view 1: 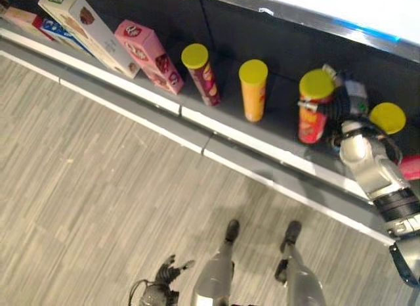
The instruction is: Put the goods on the table back onto the shelves and tidy them up.
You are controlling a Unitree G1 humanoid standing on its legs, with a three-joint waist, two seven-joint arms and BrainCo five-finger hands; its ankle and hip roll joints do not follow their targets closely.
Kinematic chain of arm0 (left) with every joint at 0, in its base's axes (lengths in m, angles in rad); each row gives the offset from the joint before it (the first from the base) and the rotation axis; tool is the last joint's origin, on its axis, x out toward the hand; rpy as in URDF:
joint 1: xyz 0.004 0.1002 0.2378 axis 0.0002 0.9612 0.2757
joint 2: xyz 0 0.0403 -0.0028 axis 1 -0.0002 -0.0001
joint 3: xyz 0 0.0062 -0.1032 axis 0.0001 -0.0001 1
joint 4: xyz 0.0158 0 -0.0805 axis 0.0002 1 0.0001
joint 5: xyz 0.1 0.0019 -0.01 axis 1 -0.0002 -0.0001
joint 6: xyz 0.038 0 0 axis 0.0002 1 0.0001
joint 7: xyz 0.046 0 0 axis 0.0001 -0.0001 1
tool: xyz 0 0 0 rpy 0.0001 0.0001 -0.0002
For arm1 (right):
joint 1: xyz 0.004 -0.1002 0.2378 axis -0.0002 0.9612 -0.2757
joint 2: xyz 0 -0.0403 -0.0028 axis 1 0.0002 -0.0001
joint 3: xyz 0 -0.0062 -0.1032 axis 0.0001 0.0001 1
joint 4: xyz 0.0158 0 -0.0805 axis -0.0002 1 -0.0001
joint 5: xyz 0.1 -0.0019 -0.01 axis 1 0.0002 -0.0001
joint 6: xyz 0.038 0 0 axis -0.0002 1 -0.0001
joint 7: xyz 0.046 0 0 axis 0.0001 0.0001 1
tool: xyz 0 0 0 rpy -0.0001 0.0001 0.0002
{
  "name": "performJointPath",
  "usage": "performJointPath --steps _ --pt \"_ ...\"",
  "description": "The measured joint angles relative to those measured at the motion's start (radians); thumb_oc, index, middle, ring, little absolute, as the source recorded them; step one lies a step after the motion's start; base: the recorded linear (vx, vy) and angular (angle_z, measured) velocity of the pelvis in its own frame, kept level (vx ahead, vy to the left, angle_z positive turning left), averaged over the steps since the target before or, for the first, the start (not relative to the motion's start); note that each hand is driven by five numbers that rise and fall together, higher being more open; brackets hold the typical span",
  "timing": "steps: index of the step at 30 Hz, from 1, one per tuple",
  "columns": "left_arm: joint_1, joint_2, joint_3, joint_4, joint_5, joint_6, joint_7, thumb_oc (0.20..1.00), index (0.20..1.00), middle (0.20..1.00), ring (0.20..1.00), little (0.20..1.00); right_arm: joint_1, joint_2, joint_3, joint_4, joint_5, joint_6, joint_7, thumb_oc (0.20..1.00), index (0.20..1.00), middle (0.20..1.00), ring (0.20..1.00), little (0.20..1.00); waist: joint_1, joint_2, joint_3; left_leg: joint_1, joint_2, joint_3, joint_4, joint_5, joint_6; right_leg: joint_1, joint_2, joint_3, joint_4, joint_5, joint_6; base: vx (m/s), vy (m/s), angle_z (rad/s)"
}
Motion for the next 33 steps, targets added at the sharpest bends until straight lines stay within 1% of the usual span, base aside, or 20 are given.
performJointPath --steps 2,4,7,8,9,10,11,14,18,25,33 --pt "-0.012 0.0 -0.004 -0.007 0.0 -0.013 0.014 1.0 1.0 1.0 1.0 1.0 -0.018 -0.008 -0.018 0.008 -0.007 0.029 -0.043 0.2 0.2 0.2 0.2 0.2 0.001 0.007 0.003 -0.012 -0.003 0.0 -0.001 0.0 0.0 -0.012 -0.003 0.0 0.0 0.0 0.0 0.0 0.0 0.0" --pt "-0.012 0.0 -0.006 -0.007 0.0 -0.013 0.018 1.0 1.0 1.0 1.0 1.0 -0.018 -0.007 -0.018 0.008 -0.007 0.03 -0.061 0.2 0.2 0.2 0.2 0.2 -0.001 0.009 0.004 -0.012 -0.005 0.001 -0.001 0.0 0.0 -0.012 -0.005 0.0 0.0 0.0 0.0 0.0 0.0 0.0" --pt "-0.013 0.0 -0.007 0.001 0.0 -0.013 0.027 1.0 1.0 1.0 1.0 1.0 -0.018 -0.001 -0.018 0.007 -0.007 0.039 -0.064 0.2 0.2 0.2 0.2 0.2 0.001 0.009 0.004 -0.012 -0.01 0.0 -0.001 0.0 0.0 -0.012 -0.009 0.001 0.0 0.0 0.0 0.0 0.0 0.0" --pt "-0.02 0.0 -0.007 0.034 0.0 -0.013 0.029 1.0 1.0 1.0 1.0 1.0 -0.018 0.009 -0.018 0.007 -0.007 0.044 -0.066 0.2 0.2 0.2 0.2 0.2 0.001 0.009 0.004 -0.012 -0.012 -0.001 0.0 0.001 0.001 -0.011 -0.01 0.001 0.0 0.0 0.0 0.0 0.0 0.0" --pt "-0.029 -0.002 -0.007 0.056 0.0 -0.013 0.031 1.0 1.0 1.0 1.0 1.0 -0.019 0.033 -0.018 0.006 -0.008 0.052 -0.075 0.2 0.2 0.2 0.2 0.2 0.0 0.009 0.003 -0.012 -0.011 -0.001 0.0 0.001 0.002 -0.011 -0.01 0.001 0.0 0.0 0.0 0.0 0.0 0.0" --pt "-0.034 -0.005 -0.016 0.065 0.0 -0.012 0.031 1.0 1.0 1.0 1.0 1.0 -0.019 0.089 -0.01 0.004 -0.008 0.054 -0.091 0.2 0.2 0.2 0.2 0.2 -0.003 0.012 0.003 -0.013 -0.011 0.0 0.0 0.001 0.002 -0.013 -0.011 0.001 0.0 0.0 0.0 0.0 0.0 0.0" --pt "-0.039 -0.005 -0.028 0.055 0.0 -0.012 0.031 1.0 1.0 1.0 1.0 1.0 -0.019 0.113 0.0 0.005 -0.008 0.052 -0.092 0.2 0.2 0.2 0.2 0.2 -0.003 0.016 0.003 -0.015 -0.011 -0.001 0.0 0.002 0.002 -0.014 -0.01 0.001 0.0 0.0 0.0 0.0 0.0 0.0" --pt "-0.046 -0.005 -0.036 0.034 0.0 -0.015 0.033 1.0 1.0 1.0 1.0 1.0 -0.026 0.115 0.028 0.007 -0.007 0.05 -0.092 0.2 0.2 0.2 0.2 0.2 0.006 0.022 0.001 -0.032 -0.015 -0.007 0.001 0.006 0.004 -0.027 -0.015 -0.005 0.0 0.002 0.001 0.0 0.011 0.08" --pt "-0.046 -0.005 -0.035 0.037 0.0 -0.014 0.036 1.0 1.0 1.0 1.0 1.0 -0.03 0.112 0.028 0.012 -0.006 0.05 -0.092 0.2 0.2 0.2 0.2 0.2 0.015 0.024 0.0 -0.035 -0.023 -0.009 0.001 0.008 0.006 -0.027 -0.023 -0.007 0.0 0.003 0.003 0.0 0.006 0.02" --pt "-0.048 -0.005 -0.035 0.038 0.0 -0.015 0.049 1.0 1.0 1.0 1.0 1.0 -0.066 0.108 0.029 0.084 -0.004 0.051 -0.092 0.2 0.2 0.2 0.2 0.2 0.028 0.03 -0.001 -0.044 -0.024 -0.028 0.002 0.016 0.004 -0.027 -0.024 -0.022 0.0 0.003 0.003 0.0 0.002 0.06" --pt "-0.048 -0.005 -0.036 0.044 0.0 -0.015 0.052 1.0 1.0 1.0 1.0 1.0 -0.063 0.11 0.03 0.088 -0.003 0.051 -0.093 0.2 0.2 0.2 0.2 0.2 0.023 0.031 -0.001 -0.046 -0.026 -0.029 0.002 0.018 0.005 -0.028 -0.026 -0.023 0.0 0.004 0.004 0.0 0.0 0.01"
